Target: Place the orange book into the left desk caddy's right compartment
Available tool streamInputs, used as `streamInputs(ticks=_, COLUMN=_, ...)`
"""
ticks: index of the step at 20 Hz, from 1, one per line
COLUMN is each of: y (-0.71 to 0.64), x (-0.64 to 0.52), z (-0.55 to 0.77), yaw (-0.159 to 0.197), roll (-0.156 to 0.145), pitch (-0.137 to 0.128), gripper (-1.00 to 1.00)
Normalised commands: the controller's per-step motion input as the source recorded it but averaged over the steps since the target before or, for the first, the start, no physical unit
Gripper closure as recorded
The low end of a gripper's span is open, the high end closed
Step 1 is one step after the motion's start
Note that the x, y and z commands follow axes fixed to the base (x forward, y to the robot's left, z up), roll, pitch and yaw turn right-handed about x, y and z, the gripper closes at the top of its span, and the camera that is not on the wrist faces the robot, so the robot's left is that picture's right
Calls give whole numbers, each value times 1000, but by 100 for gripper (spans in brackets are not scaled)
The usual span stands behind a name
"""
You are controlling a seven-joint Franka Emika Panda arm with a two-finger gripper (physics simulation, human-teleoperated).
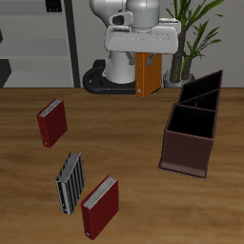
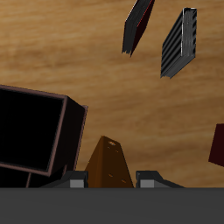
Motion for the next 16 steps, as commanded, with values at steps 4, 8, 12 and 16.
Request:
streamInputs(ticks=4, y=362, x=-19, z=275, yaw=25, roll=34, pitch=-33, gripper=100)
streamInputs(ticks=8, y=143, x=-10, z=210, yaw=5, roll=12, pitch=-19, gripper=100)
streamInputs(ticks=12, y=205, x=86, z=232, yaw=-3, roll=10, pitch=-18, gripper=100)
streamInputs(ticks=16, y=239, x=238, z=147, yaw=1, roll=-5, pitch=-8, gripper=100)
